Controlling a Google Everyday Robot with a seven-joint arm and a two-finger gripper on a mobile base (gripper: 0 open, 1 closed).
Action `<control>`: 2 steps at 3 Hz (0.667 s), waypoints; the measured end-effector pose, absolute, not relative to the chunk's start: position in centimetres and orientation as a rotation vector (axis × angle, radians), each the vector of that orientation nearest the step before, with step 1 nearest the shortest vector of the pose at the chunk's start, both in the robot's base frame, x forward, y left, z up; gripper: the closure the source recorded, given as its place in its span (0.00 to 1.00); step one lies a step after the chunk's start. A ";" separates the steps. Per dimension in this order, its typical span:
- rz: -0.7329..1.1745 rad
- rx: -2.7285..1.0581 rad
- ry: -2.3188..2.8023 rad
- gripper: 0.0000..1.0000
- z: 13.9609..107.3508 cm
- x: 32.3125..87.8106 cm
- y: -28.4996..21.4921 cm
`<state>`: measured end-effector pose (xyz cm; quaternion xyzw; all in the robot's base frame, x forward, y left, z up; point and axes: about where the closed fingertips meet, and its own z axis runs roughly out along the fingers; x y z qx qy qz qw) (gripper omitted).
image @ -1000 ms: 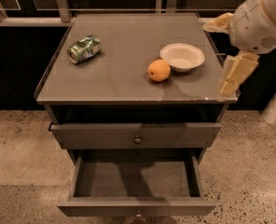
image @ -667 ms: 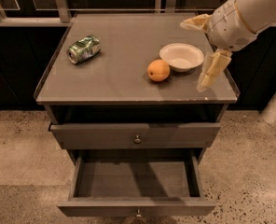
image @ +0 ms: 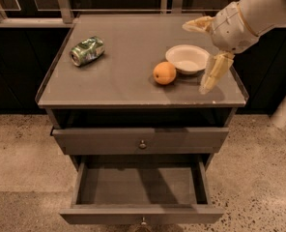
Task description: Place orange into middle drawer
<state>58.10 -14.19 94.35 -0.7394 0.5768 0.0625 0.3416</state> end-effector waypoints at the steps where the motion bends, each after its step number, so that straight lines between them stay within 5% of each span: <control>1: 0.247 -1.967 1.396 0.00 92.6 61.5 -11.6; 2: 0.326 -1.998 1.292 0.00 91.2 64.8 -8.9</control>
Offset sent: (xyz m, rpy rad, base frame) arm 0.1105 0.0786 -0.0409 0.1450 0.0153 0.3050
